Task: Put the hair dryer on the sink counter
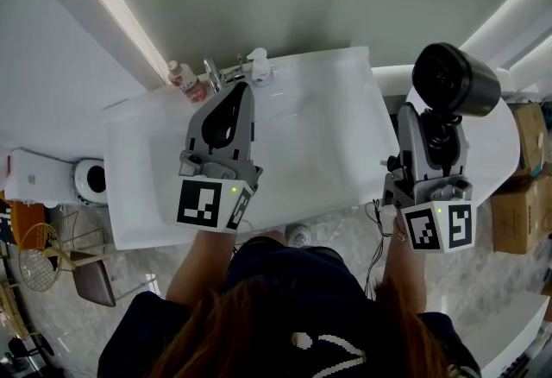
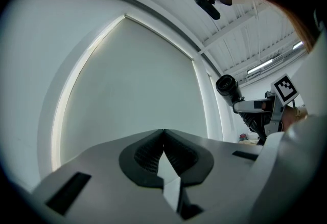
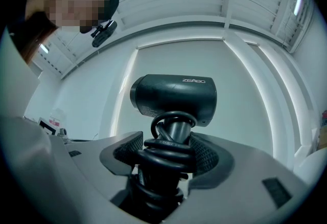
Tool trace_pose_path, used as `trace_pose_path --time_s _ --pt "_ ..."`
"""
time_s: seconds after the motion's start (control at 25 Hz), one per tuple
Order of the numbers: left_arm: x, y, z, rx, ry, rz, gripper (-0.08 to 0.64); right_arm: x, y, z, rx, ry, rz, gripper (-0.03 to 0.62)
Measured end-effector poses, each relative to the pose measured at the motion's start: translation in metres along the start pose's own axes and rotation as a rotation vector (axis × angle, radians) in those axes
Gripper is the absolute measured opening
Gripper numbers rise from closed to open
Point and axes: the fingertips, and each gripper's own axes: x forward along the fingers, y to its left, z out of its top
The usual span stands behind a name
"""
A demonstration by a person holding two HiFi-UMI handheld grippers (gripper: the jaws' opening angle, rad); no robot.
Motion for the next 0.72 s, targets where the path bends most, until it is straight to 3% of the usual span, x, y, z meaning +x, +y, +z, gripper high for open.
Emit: trace_pose_path --time_s 0.32,0.72 --pt "0.029 0.031 -0.015 -0.024 0.022 -0.041 0.018 0.033 0.006 -0.015 0.004 0.017 -0.039 0.295" --pt "0.044 0.043 -0.032 -0.038 0.053 0.006 0.018 0.058 -0.005 -0.036 0.035 0.055 -0.011 0.295"
